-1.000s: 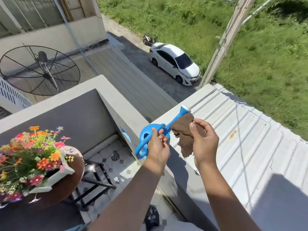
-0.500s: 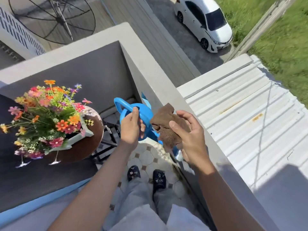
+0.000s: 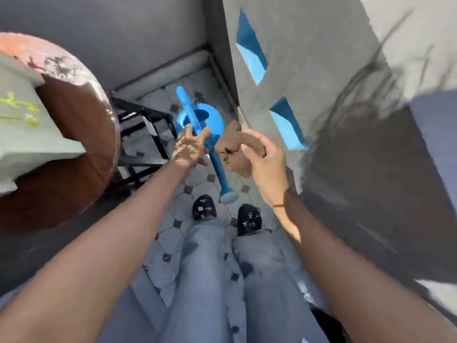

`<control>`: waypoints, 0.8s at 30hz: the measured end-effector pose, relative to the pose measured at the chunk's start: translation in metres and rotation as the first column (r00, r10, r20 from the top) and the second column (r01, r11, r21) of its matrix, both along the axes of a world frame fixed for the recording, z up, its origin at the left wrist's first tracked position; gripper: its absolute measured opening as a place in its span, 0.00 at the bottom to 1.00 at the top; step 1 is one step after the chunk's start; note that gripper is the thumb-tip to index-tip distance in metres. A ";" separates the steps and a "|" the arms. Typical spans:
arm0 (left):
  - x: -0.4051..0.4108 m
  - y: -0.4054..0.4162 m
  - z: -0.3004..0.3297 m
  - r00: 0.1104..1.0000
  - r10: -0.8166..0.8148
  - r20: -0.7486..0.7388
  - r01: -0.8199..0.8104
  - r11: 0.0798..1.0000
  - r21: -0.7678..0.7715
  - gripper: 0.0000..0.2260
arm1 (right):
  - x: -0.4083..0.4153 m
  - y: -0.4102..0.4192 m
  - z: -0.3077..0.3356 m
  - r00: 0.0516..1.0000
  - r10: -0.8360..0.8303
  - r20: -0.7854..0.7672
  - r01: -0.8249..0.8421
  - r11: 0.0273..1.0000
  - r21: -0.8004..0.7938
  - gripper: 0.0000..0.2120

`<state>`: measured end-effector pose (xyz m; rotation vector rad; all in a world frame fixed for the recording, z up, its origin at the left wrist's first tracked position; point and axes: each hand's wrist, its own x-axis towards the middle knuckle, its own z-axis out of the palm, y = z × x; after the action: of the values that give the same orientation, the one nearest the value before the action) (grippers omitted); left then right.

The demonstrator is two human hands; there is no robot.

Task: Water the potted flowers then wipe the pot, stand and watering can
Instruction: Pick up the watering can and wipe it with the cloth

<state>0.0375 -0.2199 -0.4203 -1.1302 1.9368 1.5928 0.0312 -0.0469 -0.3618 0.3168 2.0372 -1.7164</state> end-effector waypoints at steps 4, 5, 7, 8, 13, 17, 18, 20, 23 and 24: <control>-0.011 -0.001 -0.115 0.998 0.048 0.049 -0.049 0.999 0.020 0.06 | 0.008 -0.001 -0.104 0.997 0.025 0.078 -0.029 0.999 0.039 0.21; -0.013 -0.003 -0.143 0.996 0.052 0.066 -0.054 0.998 0.026 0.05 | 0.010 0.001 -0.124 0.995 0.026 0.096 -0.030 0.999 0.045 0.23; -0.016 -0.004 -0.185 0.992 0.062 0.108 -0.072 0.993 0.093 0.05 | 0.013 0.005 -0.159 0.991 0.021 0.130 -0.030 0.997 0.068 0.25; -0.018 -0.004 -0.202 0.989 0.086 0.123 -0.103 0.985 0.141 0.04 | 0.014 0.007 -0.171 0.989 0.010 0.147 -0.024 0.995 0.096 0.25; -0.023 -0.004 -0.261 0.971 0.150 0.187 -0.193 0.952 0.238 0.03 | 0.009 0.016 -0.220 0.970 -0.004 0.245 -0.035 0.987 0.156 0.26; -0.020 -0.006 -0.302 0.967 0.125 0.221 -0.181 0.950 0.256 0.11 | 0.000 0.012 -0.257 0.967 0.037 0.252 -0.099 0.967 0.236 0.26; -0.020 -0.007 -0.308 0.967 0.126 0.222 -0.183 0.950 0.254 0.12 | -0.004 0.011 -0.259 0.966 0.047 0.255 -0.110 0.964 0.240 0.25; -0.021 -0.007 -0.317 0.963 0.152 0.223 -0.210 0.943 0.259 0.16 | -0.009 0.009 -0.259 0.967 0.074 0.244 -0.135 0.960 0.245 0.26; -0.023 -0.009 -0.308 0.969 0.111 0.221 -0.161 0.961 0.224 0.18 | -0.015 -0.004 -0.247 0.936 0.030 0.352 -0.088 0.985 0.151 0.28; -0.022 -0.010 -0.300 0.973 0.083 0.214 -0.124 0.975 0.183 0.19 | -0.017 -0.010 -0.239 0.918 0.051 0.394 -0.099 0.990 0.102 0.28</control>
<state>0.0156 -0.2302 -0.7204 -1.2756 1.5762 1.6086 0.0139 -0.0572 -0.6008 0.5648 1.8313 -1.3563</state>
